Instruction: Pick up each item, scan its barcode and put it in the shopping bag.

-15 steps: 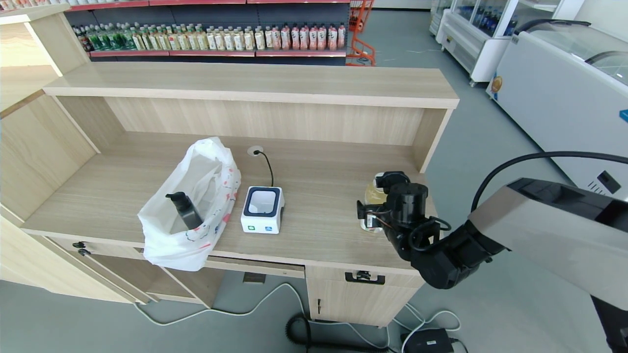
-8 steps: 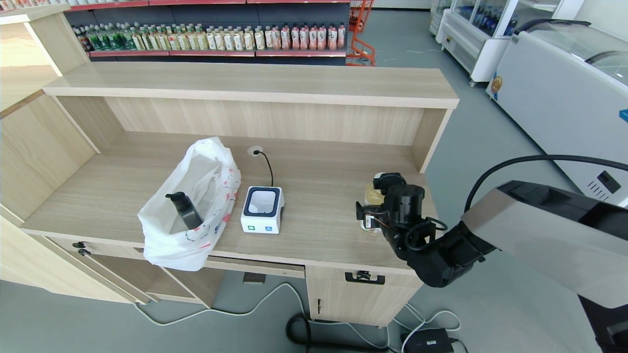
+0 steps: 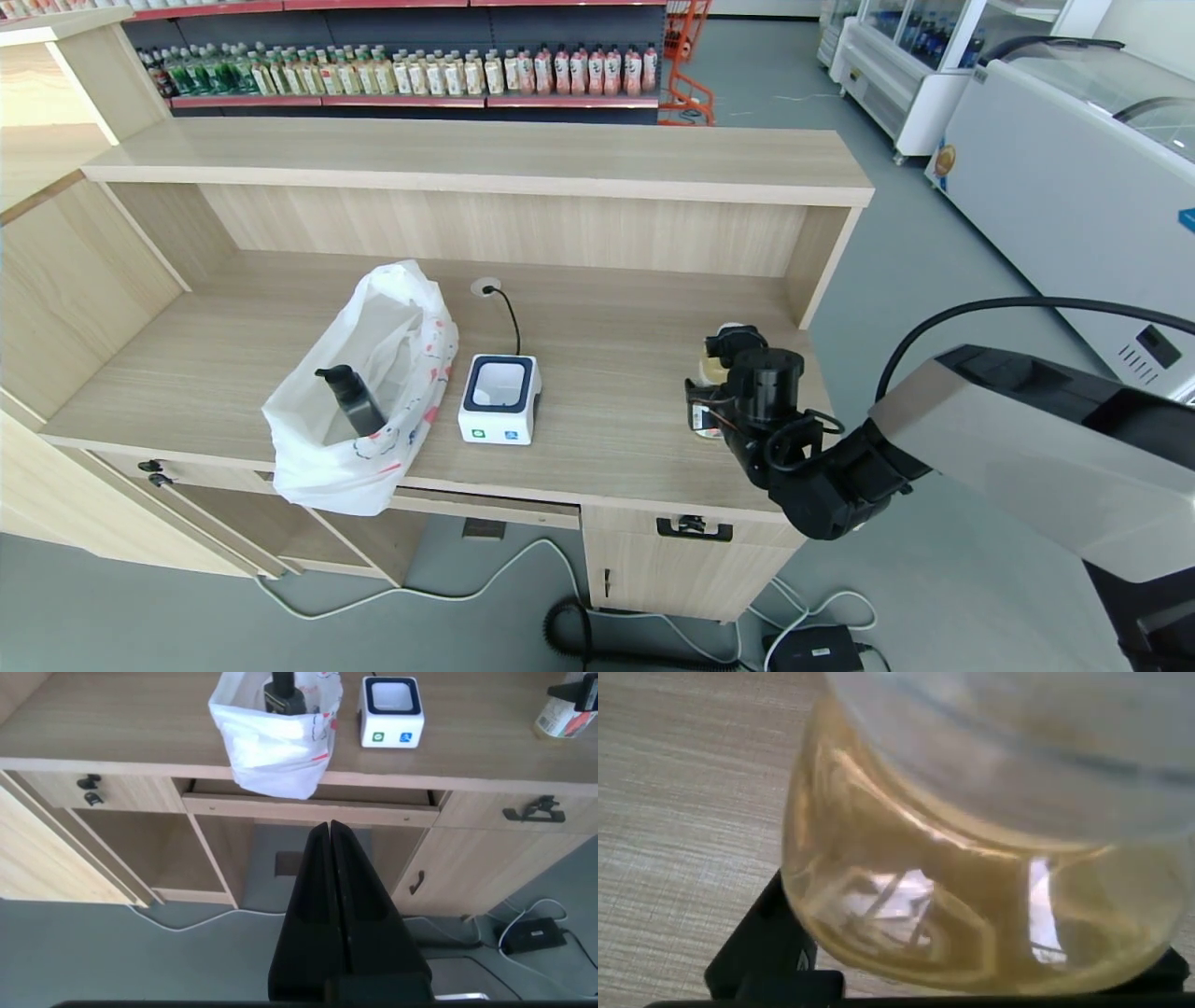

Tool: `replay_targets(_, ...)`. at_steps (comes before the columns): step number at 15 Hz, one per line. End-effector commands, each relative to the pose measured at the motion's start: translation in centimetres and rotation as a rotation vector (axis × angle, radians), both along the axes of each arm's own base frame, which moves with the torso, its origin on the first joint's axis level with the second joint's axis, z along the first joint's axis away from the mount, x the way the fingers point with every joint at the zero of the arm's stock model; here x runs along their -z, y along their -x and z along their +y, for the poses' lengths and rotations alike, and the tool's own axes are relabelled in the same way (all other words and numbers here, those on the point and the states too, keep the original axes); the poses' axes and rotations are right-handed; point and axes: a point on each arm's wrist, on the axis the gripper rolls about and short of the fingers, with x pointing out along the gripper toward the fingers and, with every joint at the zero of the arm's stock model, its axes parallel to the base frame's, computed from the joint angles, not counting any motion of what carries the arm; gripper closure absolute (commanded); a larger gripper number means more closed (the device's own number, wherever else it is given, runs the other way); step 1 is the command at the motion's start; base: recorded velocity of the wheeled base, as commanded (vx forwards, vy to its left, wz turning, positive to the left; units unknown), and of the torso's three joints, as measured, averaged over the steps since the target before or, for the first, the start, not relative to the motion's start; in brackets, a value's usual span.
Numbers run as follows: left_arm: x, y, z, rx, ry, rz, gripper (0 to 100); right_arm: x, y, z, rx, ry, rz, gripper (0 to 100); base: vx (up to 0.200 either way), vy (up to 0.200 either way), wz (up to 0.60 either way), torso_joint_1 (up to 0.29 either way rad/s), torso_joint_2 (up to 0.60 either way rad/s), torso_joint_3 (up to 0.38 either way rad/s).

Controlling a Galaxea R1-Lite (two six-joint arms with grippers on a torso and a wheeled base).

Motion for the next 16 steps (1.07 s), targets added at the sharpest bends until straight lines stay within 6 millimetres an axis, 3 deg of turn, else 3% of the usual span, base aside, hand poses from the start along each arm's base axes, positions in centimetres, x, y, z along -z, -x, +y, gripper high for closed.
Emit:
replay_targets(1, 0.0, 0.0, 0.0, -0.002, 0.000, 0.000, 100, -0.2, 0.1, -0.2, 0.003, -0.001, -0.002, 100, 0.000, 0.000, 0.00, 0.000, 0.00, 0.000)
replay_targets(5, 0.0, 0.0, 0.0, 0.000, 0.000, 0.000, 100, -0.3, 0.1, -0.9, 0.020, 0.003, 0.004, 100, 0.000, 0.000, 0.00, 0.000, 0.00, 0.000)
replay_targets(7, 0.0, 0.0, 0.0, 0.000, 0.000, 0.000, 100, -2.2, 1.1, -2.0, 0.027, -0.009, -0.002, 100, 0.000, 0.000, 0.00, 0.000, 0.00, 0.000)
replay_targets(9, 0.0, 0.0, 0.0, 0.000, 0.000, 0.000, 100, -6.4, 2.0, -4.6, 0.033, -0.096, -0.028, 100, 0.000, 0.000, 0.00, 0.000, 0.00, 0.000)
replay_targets(10, 0.0, 0.0, 0.0, 0.000, 0.000, 0.000, 100, -7.4, 2.3, -5.6, 0.036, -0.118, -0.026, 100, 0.000, 0.000, 0.00, 0.000, 0.00, 0.000)
replay_targets(11, 0.0, 0.0, 0.0, 0.000, 0.000, 0.000, 100, -10.7, 2.9, -9.1, 0.044, -0.171, -0.033, 100, 0.000, 0.000, 0.00, 0.000, 0.00, 0.000)
replay_targets(12, 0.0, 0.0, 0.0, 0.000, 0.000, 0.000, 100, -13.3, 4.1, -10.7, -0.004, -0.247, -0.044, 100, 0.000, 0.000, 0.00, 0.000, 0.00, 0.000)
replay_targets(13, 0.0, 0.0, 0.0, 0.000, 0.000, 0.000, 100, -14.5, 4.8, -11.2, -0.046, -0.289, -0.041, 100, 0.000, 0.000, 0.00, 0.000, 0.00, 0.000)
replay_targets(14, 0.0, 0.0, 0.0, 0.000, 0.000, 0.000, 100, -19.3, 8.8, -12.3, -0.253, -0.447, 0.008, 100, 0.000, 0.000, 0.00, 0.000, 0.00, 0.000)
replay_targets(16, 0.0, 0.0, 0.0, 0.000, 0.000, 0.000, 100, -24.0, 14.9, -13.1, -0.532, -0.549, 0.121, 100, 0.000, 0.000, 0.00, 0.000, 0.00, 0.000)
